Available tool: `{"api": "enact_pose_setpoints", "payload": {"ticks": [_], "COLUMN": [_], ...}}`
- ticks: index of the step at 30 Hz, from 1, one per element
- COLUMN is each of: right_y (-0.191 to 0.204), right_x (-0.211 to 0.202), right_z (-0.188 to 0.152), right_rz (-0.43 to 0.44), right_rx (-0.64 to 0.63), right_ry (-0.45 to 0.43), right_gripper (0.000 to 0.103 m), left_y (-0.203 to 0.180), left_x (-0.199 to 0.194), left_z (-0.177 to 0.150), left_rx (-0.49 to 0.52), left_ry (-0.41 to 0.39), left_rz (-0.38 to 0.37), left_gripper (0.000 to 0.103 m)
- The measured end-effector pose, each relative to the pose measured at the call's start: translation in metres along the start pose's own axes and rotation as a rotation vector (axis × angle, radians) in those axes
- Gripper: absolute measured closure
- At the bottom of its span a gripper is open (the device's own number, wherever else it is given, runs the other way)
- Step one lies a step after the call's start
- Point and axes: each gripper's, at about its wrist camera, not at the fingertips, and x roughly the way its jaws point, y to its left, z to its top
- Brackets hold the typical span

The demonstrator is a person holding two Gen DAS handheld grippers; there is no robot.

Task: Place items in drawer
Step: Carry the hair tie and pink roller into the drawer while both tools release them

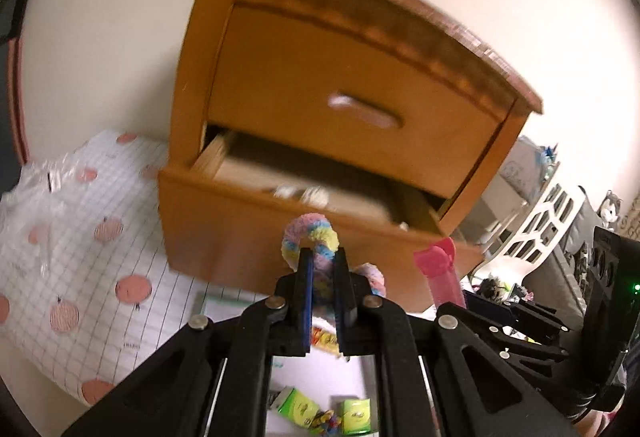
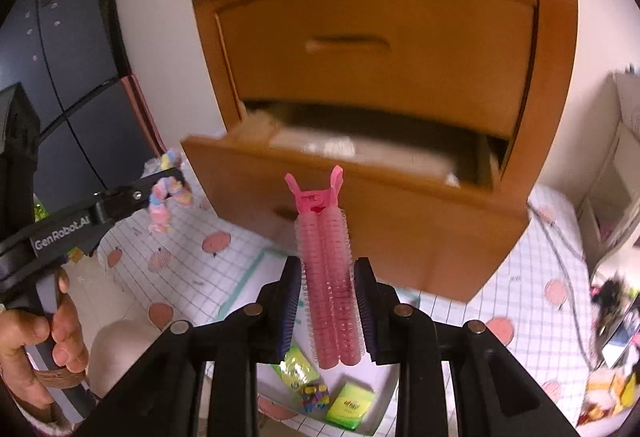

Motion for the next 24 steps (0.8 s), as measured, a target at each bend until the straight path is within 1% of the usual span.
{"api": "enact_pose_setpoints", "payload": {"ticks": [7, 11, 18, 24], "right_y": [-0.003, -0.006, -0.022, -0.045], "right_x": [-0.017, -0.014, -0.006, 0.018], "right_z": [0.035, 0.054, 0.081, 0.094], "right_rz": [-0.025, -0.044, -0.082, -0.101], "right_rx": [-0.032, -0.037, -0.024, 0.035], "right_ry": [-0.044, -0.053, -0.042, 0.004], "right_gripper": [0.074, 0.074, 0.074, 0.074], "left_y": [-0.013, -0.019, -0.016, -0.009], "left_x": [0.0, 0.004, 0.025, 0.049], "left_z": [0.035, 0.052, 0.075, 0.085], "left_rx": [0.046, 0.058, 0.072, 0.054], "left_ry": [-0.027, -0.032, -0.023, 0.021], "left_rz": [-0.009, -0.001, 0.032, 0.074], "left_gripper": [0.095, 0.095, 0.094, 0.094]}}
